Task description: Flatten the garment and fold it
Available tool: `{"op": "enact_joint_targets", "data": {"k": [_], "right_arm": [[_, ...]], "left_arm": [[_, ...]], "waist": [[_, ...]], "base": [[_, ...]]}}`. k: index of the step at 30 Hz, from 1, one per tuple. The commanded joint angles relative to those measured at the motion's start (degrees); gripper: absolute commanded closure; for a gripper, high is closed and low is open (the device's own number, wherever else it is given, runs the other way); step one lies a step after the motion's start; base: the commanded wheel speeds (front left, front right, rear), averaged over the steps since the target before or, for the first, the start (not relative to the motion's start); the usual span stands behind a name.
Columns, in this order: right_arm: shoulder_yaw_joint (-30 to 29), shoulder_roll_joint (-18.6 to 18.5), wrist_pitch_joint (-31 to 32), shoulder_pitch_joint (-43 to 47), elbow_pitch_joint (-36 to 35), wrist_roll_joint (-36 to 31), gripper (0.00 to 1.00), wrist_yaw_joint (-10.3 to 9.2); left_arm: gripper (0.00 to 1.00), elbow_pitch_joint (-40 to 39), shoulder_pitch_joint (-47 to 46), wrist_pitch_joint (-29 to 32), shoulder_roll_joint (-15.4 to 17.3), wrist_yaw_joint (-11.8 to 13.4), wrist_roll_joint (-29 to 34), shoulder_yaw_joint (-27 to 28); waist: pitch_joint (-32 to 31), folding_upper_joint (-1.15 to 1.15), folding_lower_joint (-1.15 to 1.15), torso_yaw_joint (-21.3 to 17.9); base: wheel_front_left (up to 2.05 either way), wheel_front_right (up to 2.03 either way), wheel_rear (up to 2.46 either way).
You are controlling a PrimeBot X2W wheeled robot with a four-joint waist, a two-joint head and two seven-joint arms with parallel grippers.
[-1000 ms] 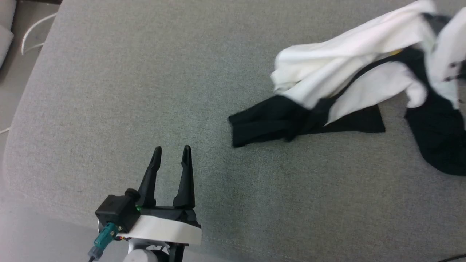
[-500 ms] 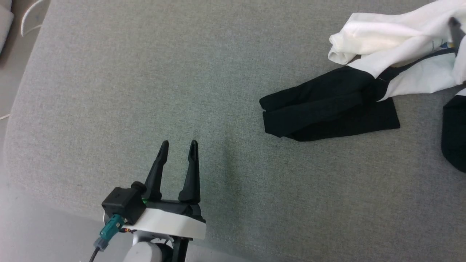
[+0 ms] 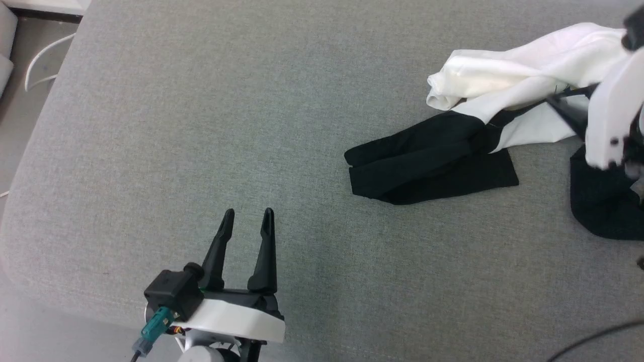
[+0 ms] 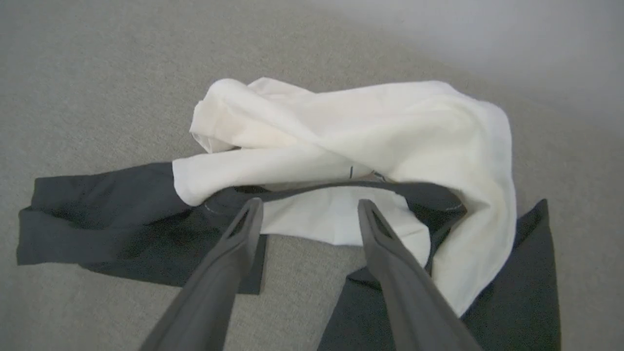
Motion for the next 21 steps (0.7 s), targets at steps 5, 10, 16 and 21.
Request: {"op": "enact_joint_targets", "data": {"k": [5,10,16,21], "right_arm": [[-2.04,-2.82,3.78,5.86,-3.70,-1.80,0.00,-0.04],[-4.46,-2.68,1.48,7.28,-2.78,-4.79,0.00,-0.04],[-4.49,-2.17,-2.81,5.20,0.26,-7.81,0.00,-0.04],[-3.12,-1.48,-4.22,3.04,3.69,-9.65,0.00,-0.04]], "left_arm": [[0.00,-0.66,0.24,-0.27,-0.10,-0.07,-0.46,0.16],[0.00,-0.77,-0.21,-0.27,-0.10,-0.25,-0.44,0.30],[0.00,-0.93,-1.32,-0.27,-0.10,-0.63,-0.61,-0.31],[0.00,-0.84,-2.45,-0.27,-0.10,-0.79,-0.83,-1.03]], "waist": [[0.96,0.00,0.01,0.56],[2.49,0.00,0.01,0.99],[5.10,0.00,0.01,1.93],[6.79,0.00,0.01,3.02]], "base": [[0.00,0.00,0.00],[0.00,0.00,0.00],[0.00,0.00,0.00],[0.00,0.00,0.00]]}}
